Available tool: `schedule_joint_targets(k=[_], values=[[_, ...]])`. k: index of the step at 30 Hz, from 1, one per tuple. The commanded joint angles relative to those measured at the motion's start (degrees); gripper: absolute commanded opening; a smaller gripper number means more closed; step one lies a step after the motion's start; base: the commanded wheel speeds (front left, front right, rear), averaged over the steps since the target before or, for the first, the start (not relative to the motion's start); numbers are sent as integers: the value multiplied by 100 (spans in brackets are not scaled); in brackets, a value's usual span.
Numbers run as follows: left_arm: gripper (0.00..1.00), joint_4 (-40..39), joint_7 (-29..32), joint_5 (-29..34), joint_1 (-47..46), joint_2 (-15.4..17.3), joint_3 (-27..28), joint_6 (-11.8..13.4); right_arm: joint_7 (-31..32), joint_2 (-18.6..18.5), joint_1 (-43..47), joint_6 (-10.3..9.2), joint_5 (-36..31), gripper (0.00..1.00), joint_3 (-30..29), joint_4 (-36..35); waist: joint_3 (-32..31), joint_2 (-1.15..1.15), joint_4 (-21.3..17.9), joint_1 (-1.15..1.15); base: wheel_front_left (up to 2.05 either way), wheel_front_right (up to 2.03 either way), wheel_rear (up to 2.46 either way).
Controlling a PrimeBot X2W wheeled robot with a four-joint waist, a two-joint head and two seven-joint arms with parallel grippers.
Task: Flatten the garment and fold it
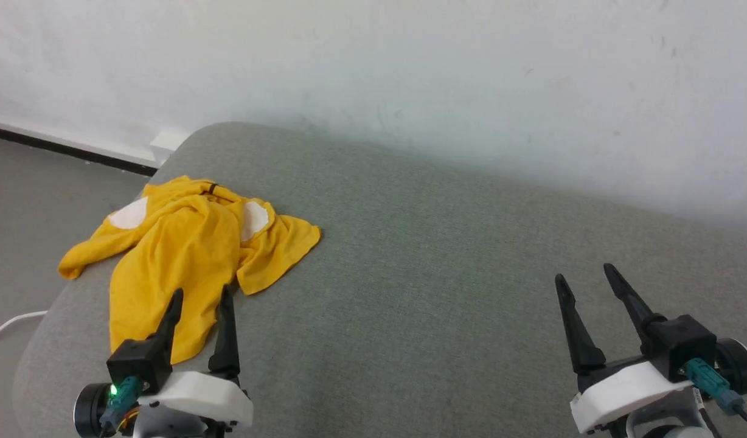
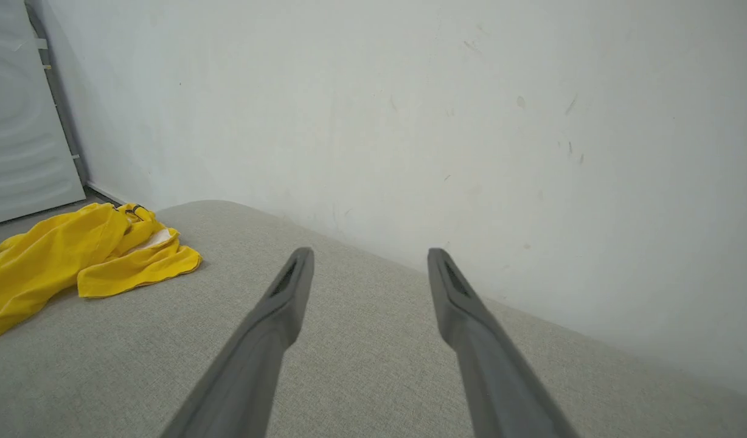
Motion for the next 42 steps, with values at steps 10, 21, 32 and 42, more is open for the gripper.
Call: schedule_joint_targets(k=[10,21,32,42], values=[[100,73,-169,-280,25,-9,19,108,-63,12,72,-3,59,100,21,-162,57,0,344,0,0,0,0],[100,84,-288,-430,-722,121,183,26,107,14,61,-4,-84,100,-34,-485,414,0,464,0,0,0,0],[100,672,128,-721,-2601,881,533,-21,447,-237,-244,-4,-114,100,149,-898,1178,0,44,0,0,0,0],[100,3126,1571,-1372,-3947,1507,646,-287,648,-604,-587,-5,140,100,305,-1181,2092,0,-526,0,0,0,0]])
